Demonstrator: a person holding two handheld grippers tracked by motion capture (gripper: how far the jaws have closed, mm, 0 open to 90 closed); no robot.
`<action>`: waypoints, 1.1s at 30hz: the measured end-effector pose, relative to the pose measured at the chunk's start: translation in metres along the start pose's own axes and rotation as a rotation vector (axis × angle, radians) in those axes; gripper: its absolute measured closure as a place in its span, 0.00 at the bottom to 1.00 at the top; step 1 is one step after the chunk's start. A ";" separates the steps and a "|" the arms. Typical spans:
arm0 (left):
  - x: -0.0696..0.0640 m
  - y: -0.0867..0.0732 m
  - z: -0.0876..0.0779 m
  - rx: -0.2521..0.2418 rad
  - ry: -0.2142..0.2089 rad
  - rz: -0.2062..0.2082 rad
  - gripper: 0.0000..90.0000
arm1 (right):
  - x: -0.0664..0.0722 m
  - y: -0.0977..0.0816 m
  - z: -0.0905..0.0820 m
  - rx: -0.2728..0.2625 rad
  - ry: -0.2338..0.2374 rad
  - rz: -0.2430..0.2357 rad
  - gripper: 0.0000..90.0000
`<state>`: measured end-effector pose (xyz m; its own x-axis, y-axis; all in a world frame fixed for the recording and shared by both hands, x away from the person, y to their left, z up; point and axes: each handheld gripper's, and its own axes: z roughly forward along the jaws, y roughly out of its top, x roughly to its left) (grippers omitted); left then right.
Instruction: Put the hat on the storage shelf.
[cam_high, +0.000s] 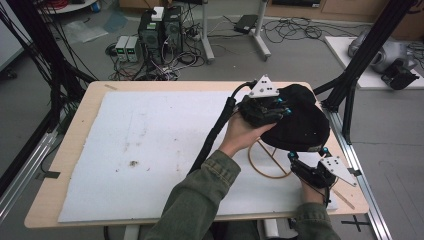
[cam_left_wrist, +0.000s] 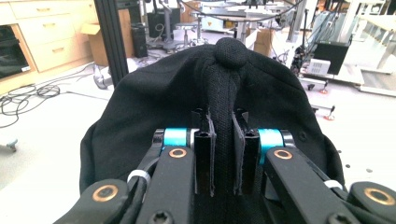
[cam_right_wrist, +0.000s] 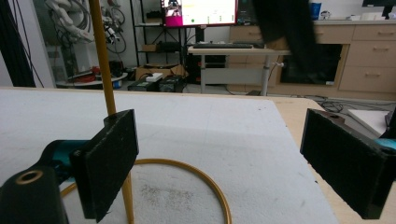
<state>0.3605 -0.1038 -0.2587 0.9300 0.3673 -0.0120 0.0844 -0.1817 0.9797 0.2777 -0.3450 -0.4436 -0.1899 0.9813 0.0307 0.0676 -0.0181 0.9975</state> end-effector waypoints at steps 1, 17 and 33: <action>0.000 0.000 0.000 -0.001 0.000 -0.003 0.90 | 0.000 0.000 0.000 0.000 0.000 -0.001 0.12; 0.001 -0.006 0.003 0.017 0.016 -0.026 0.79 | 0.000 0.000 0.001 0.003 0.004 0.000 0.12; 0.005 -0.010 -0.001 -0.001 0.036 -0.055 0.44 | -0.001 0.000 -0.001 0.001 -0.005 0.010 0.12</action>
<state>0.3643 -0.0994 -0.2683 0.9106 0.4091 -0.0589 0.1349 -0.1594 0.9780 0.2772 -0.3465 -0.4438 -0.1841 0.9821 0.0408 0.0706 -0.0282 0.9971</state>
